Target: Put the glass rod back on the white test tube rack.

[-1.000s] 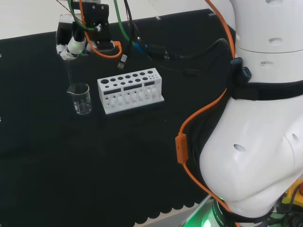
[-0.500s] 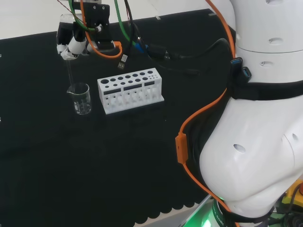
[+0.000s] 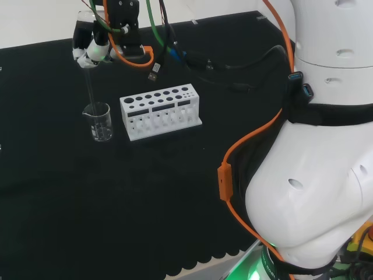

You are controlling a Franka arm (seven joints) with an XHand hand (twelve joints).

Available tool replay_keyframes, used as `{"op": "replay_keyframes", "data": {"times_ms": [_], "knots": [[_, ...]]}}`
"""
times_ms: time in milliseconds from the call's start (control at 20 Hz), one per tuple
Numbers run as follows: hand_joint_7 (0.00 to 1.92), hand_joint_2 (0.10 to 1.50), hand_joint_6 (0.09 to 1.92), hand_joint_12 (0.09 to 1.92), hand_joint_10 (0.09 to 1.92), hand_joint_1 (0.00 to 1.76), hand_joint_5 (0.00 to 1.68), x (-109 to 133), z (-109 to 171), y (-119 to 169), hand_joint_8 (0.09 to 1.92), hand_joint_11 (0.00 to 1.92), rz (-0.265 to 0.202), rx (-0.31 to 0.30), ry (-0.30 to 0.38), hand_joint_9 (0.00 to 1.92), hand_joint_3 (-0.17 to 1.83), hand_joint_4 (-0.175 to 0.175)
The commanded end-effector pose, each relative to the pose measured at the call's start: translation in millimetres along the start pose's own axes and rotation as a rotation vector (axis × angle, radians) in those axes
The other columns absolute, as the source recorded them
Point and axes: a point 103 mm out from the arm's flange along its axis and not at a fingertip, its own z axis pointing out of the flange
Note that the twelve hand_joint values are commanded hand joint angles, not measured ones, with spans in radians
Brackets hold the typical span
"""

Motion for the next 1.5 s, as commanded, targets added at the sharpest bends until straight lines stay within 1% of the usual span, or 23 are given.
{"op": "replay_keyframes", "data": {"times_ms": [50, 100, 250, 500, 600, 750, 900, 950, 1100, 1200, 1500], "knots": [[1.2, 0.8, 0.71, 0.72, 0.56, 1.3, 1.06, -3, -12, -7, 1.02, 1.62, 0.015, -0.019, -0.011, 1.76, 0.51, -0.175], [1.2, 0.8, 0.71, 0.72, 0.56, 1.3, 1.06, -6, -13, -9, 1.02, 1.62, 0.016, -0.022, -0.01, 1.76, 0.51, -0.175], [1.2, 0.8, 0.71, 0.72, 0.56, 1.3, 1.06, -2, -12, -5, 1.02, 1.62, 0.027, -0.021, -0.025, 1.76, 0.51, -0.175], [1.2, 0.8, 0.71, 0.72, 0.56, 1.3, 1.06, -1, -15, -7, 1.02, 1.62, 0.03, -0.027, -0.025, 1.76, 0.51, -0.175], [1.2, 0.8, 0.71, 0.72, 0.56, 1.3, 1.06, -2, -18, -8, 1.02, 1.62, 0.029, -0.039, -0.015, 1.76, 0.51, -0.175], [1.2, 0.8, 0.71, 0.72, 0.56, 1.3, 1.06, -6, -34, -16, 1.02, 1.62, 0.031, -0.053, -0.008, 1.76, 0.51, -0.175], [1.2, 0.8, 0.71, 0.72, 0.56, 1.3, 1.06, -9, -49, -24, 1.02, 1.62, 0.038, -0.066, -0.017, 1.76, 0.51, -0.175], [1.2, 0.8, 0.71, 0.72, 0.56, 1.3, 1.06, -7, -48, -21, 1.02, 1.62, 0.044, -0.059, -0.031, 1.76, 0.51, -0.175], [1.2, 0.8, 0.71, 0.72, 0.56, 1.3, 1.06, -7, -51, -22, 1.02, 1.62, 0.044, -0.073, -0.028, 1.76, 0.51, -0.175], [1.2, 0.8, 0.71, 0.72, 0.56, 1.3, 1.06, -10, -60, -29, 1.02, 1.62, 0.047, -0.093, -0.012, 1.76, 0.51, -0.175], [1.2, 0.8, 0.71, 0.72, 0.56, 1.3, 1.06, -21, -85, -50, 1.02, 1.62, 0.061, -0.125, -0.026, 1.76, 0.51, -0.175]]}}
